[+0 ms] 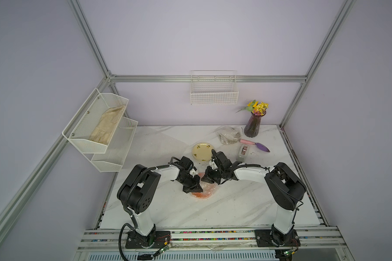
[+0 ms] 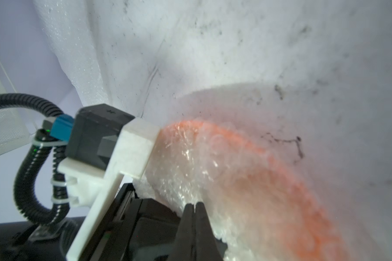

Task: Wrap dinner plates in bubble wrap
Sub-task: Wrap the plate in the bubble wrap.

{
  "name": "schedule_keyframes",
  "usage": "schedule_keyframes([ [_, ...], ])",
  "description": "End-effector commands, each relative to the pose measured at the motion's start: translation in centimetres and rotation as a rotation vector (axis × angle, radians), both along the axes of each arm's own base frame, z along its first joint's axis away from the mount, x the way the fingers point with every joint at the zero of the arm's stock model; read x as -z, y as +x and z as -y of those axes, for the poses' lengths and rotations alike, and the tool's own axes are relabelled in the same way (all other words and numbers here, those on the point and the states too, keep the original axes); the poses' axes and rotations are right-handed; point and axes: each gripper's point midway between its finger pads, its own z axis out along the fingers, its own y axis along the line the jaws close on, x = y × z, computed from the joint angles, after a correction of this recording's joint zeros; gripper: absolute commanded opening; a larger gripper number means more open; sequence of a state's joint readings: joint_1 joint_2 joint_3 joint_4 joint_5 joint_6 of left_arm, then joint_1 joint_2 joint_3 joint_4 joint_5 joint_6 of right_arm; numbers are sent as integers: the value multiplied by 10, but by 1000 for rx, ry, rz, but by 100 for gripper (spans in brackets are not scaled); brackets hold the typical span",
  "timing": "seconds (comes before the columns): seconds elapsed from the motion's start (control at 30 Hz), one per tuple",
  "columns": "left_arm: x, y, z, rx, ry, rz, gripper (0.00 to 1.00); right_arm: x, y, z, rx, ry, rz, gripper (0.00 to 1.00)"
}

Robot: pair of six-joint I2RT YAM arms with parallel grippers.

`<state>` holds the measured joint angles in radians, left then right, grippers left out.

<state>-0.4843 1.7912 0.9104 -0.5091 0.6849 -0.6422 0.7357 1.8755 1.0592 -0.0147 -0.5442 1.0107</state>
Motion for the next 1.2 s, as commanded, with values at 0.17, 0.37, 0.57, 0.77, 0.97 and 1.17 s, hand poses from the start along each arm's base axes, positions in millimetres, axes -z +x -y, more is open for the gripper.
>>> schedule_keyframes([
  [0.17, 36, -50, -47, 11, 284, -156, 3, 60, -39, 35, -29, -164, -203, 0],
  [0.37, -84, 20, -44, -44, 285, 189, 26, 73, -42, 60, -135, -284, -148, 0],
  [0.57, -114, 75, -24, 17, 252, 266, 31, 74, -40, 53, -178, -260, -137, 0],
  [0.77, -89, 92, 11, 143, 161, 164, 23, 74, -41, 58, -180, -284, -132, 0],
  [0.97, -32, 40, -2, 244, 167, 5, 10, 67, -32, 65, -150, -319, -106, 0],
  [1.17, 6, 25, -20, 258, 247, -51, 5, 28, -27, 55, -122, -258, -62, 0],
])
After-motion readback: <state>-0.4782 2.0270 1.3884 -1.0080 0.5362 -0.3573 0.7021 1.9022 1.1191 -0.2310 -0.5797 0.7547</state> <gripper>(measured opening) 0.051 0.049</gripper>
